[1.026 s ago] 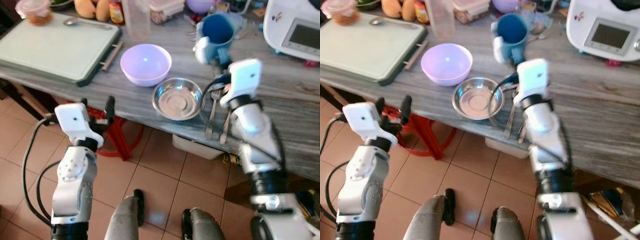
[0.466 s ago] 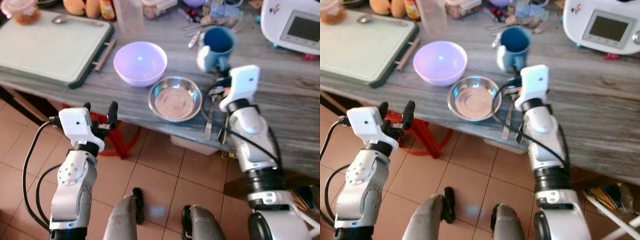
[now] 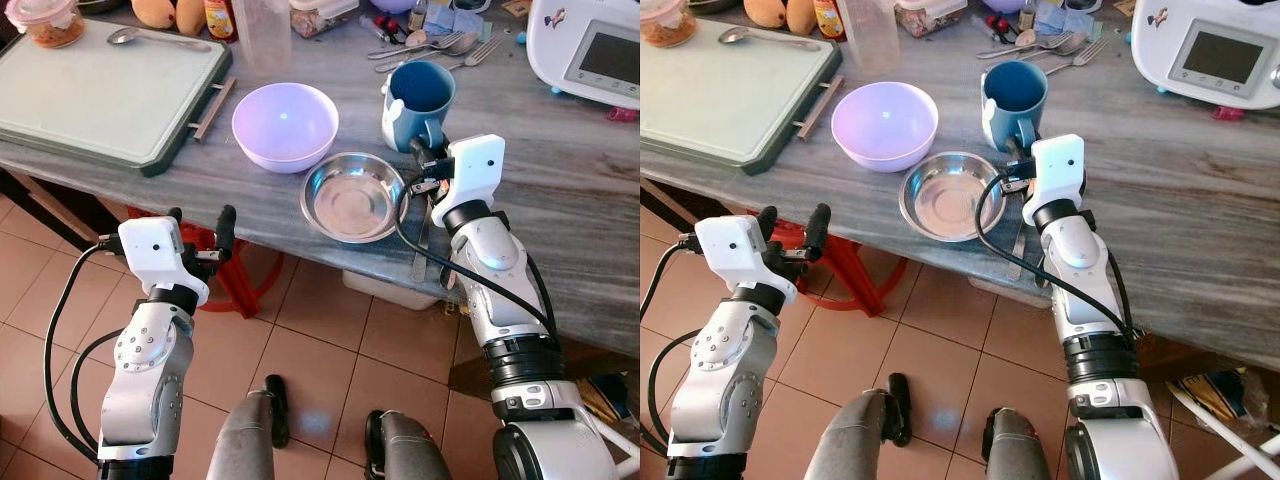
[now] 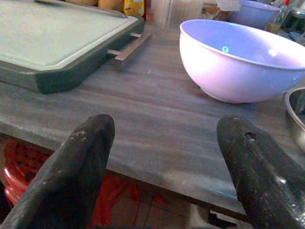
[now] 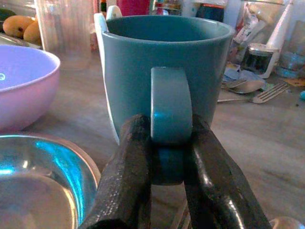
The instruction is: Setting the table
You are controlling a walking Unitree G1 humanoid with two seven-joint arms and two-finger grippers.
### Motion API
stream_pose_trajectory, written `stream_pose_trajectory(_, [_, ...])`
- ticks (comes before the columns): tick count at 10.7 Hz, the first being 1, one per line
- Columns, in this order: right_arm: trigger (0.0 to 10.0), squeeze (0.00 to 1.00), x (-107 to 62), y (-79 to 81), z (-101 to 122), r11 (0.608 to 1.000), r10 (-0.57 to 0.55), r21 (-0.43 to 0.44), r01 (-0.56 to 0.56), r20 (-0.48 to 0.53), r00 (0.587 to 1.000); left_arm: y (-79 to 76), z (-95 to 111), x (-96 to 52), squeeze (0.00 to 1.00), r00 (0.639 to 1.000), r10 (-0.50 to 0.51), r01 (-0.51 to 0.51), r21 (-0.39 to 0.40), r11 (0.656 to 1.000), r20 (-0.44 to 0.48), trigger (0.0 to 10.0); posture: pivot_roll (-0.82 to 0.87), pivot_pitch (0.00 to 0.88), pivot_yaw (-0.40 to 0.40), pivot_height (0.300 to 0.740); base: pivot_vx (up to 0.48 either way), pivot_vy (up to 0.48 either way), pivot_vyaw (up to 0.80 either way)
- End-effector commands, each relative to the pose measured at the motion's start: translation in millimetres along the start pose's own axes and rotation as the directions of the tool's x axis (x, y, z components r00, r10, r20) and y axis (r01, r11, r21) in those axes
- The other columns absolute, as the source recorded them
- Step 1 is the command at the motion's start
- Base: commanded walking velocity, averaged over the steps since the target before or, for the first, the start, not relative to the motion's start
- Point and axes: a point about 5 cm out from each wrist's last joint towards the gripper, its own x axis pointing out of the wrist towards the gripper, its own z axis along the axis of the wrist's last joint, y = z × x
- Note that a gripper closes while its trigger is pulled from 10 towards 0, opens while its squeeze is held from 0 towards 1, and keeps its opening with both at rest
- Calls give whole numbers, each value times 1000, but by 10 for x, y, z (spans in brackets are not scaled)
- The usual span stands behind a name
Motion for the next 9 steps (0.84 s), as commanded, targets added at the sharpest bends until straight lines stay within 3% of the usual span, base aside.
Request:
stream_pose_trajectory(1, [10000, 0, -28, 19, -41, 1000, 10, 18, -10, -7, 1000, 10, 19, -21, 0, 1000, -3, 3, 12, 1000, -2, 10000, 9, 274, 29, 740, 0, 0, 0])
stream_pose_trajectory(7, [10000, 0, -71, 102, -143, 993, 70, 93, -66, -39, 997, -5, 10, -22, 0, 1000, -7, 7, 22, 1000, -6, 10000, 7, 268, 31, 740, 0, 0, 0])
stream_pose_trajectory(8, [10000, 1000, -82, 86, -146, 995, 60, 78, -57, -39, 997, -5, 16, -15, 0, 1000, -8, 8, 25, 1000, -2, 10000, 5, 269, 33, 740, 0, 0, 0])
stream_pose_trajectory(9, [10000, 1000, -87, 70, -152, 996, 56, 77, -53, -41, 998, -9, 17, -12, 0, 1000, -10, 10, 26, 1000, -1, 10000, 5, 269, 33, 740, 0, 0, 0])
